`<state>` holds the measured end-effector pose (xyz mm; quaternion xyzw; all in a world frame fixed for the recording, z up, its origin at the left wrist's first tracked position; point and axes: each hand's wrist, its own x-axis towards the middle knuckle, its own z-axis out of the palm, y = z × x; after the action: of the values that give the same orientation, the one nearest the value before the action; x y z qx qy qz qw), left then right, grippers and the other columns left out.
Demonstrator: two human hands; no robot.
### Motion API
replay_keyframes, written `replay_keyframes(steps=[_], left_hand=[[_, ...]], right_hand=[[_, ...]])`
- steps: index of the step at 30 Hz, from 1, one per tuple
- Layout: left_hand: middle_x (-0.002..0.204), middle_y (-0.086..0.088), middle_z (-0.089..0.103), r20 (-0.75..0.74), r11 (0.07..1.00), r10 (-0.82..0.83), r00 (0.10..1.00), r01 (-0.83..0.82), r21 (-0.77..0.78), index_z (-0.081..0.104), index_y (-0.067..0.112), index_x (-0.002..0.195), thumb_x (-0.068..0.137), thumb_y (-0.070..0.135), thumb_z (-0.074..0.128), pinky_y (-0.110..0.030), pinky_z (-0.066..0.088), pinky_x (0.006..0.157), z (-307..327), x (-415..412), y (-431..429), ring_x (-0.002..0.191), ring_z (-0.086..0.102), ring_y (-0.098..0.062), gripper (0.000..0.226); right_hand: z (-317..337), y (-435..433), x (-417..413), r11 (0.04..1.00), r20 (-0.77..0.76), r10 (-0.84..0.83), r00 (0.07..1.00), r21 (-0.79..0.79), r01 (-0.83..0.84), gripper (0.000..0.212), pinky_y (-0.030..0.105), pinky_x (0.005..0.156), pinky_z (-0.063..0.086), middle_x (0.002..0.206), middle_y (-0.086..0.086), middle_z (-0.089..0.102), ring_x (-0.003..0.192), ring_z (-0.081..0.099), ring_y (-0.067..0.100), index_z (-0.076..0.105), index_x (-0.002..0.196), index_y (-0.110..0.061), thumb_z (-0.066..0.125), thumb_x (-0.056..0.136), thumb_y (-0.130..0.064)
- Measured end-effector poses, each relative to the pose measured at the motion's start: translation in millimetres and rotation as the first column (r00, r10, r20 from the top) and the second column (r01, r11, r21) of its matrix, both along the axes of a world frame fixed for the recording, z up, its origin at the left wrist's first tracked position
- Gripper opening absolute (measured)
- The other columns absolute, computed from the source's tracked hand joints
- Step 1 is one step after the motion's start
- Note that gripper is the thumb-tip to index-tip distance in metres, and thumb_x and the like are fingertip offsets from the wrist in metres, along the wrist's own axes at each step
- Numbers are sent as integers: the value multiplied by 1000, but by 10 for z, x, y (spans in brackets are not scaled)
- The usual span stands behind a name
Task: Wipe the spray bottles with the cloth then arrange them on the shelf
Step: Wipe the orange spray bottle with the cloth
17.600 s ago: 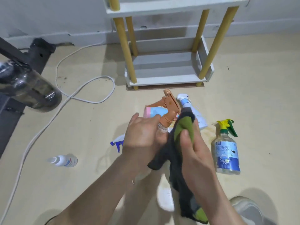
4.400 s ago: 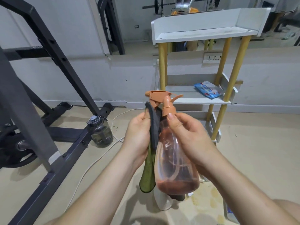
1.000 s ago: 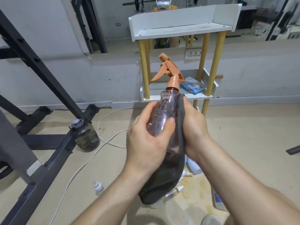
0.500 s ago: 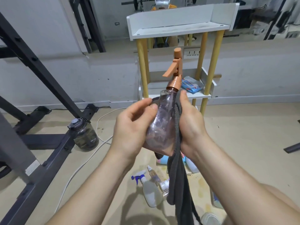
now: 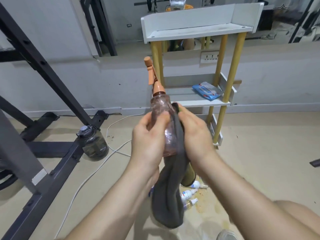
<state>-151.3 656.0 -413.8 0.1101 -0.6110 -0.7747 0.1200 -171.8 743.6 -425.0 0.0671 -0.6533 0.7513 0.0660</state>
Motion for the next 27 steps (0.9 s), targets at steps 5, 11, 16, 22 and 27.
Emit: replay_keyframes(steps=[5,11,16,22,27], left_hand=[[87,-14,71,4,926,-378,926,378,19,67,-2,104,71,3,71,-35,58,71,197,81,-135,75,68,-24,33],[62,-3,61,67,953,68,995,-84,291,64,7,87,83,6,67,-18,47,48,217,-80,-50,52,58,-15,5],[92,-2,69,-10,875,-130,991,120,469,65,19,102,87,24,64,-26,51,71,127,-104,-41,79,66,-15,15],[90,-2,70,-294,995,-91,951,98,8,62,10,106,72,24,83,-28,55,74,151,-87,-34,82,68,-15,43],[88,0,68,-374,977,181,910,-210,-37,59,19,98,62,36,83,-42,55,83,39,-217,17,81,67,-20,46]], right_hand=[[111,151,-1,977,310,76,948,-213,-9,40,36,67,50,66,9,66,68,62,22,72,57,-16,54,93,-15],[-276,-343,305,899,-450,-133,883,320,298,46,41,117,28,143,0,46,136,35,5,53,139,-13,38,98,-29],[-90,-187,19,956,-346,-251,904,60,288,40,49,105,42,124,5,59,119,55,17,66,120,-22,42,92,-39],[135,81,6,750,277,257,926,-662,-10,24,35,69,57,90,8,74,75,70,24,73,95,-20,54,91,-35],[-62,-196,135,802,248,139,959,-596,38,43,48,107,46,123,13,68,114,66,24,50,139,-8,48,102,-29]])
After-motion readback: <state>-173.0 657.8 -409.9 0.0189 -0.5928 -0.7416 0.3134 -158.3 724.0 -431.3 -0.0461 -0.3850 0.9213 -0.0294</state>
